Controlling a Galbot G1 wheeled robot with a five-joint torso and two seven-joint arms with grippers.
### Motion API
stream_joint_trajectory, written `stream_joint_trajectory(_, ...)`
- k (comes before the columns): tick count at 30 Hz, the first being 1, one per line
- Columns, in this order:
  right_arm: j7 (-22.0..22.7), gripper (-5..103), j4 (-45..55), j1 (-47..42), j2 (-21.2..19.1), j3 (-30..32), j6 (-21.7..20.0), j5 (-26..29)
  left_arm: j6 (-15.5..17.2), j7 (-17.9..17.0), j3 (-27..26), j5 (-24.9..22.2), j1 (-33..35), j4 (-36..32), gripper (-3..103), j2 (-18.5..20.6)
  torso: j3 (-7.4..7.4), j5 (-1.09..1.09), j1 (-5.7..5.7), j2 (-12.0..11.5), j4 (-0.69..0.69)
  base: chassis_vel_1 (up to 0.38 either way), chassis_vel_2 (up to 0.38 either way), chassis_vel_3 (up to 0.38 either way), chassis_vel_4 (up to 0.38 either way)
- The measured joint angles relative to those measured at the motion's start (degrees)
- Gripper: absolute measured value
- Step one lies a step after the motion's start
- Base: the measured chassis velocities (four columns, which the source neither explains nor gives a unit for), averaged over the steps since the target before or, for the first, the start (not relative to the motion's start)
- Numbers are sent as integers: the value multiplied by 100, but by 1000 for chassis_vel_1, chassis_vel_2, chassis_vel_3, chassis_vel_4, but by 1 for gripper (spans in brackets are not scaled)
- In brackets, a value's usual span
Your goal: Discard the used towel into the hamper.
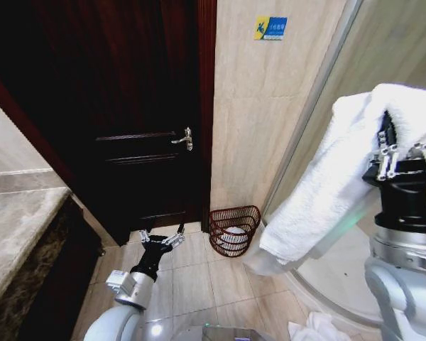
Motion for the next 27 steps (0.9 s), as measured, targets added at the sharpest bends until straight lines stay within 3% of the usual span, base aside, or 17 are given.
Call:
stream_joint_trajectory(16, -28, 13, 0, 7, -20, -10, 35, 19, 0, 0, 0, 0, 2, 0, 100, 0, -3, 1, -6, 2, -1, 79, -78, -85, 82)
stream_joint_trajectory(27, -29, 13, 0, 43, -67, 22, 69, 107, 0, 0, 0, 0, 0, 0, 100, 0, -44, 0, -39, -80, 0, 1, 35, 47, 2)
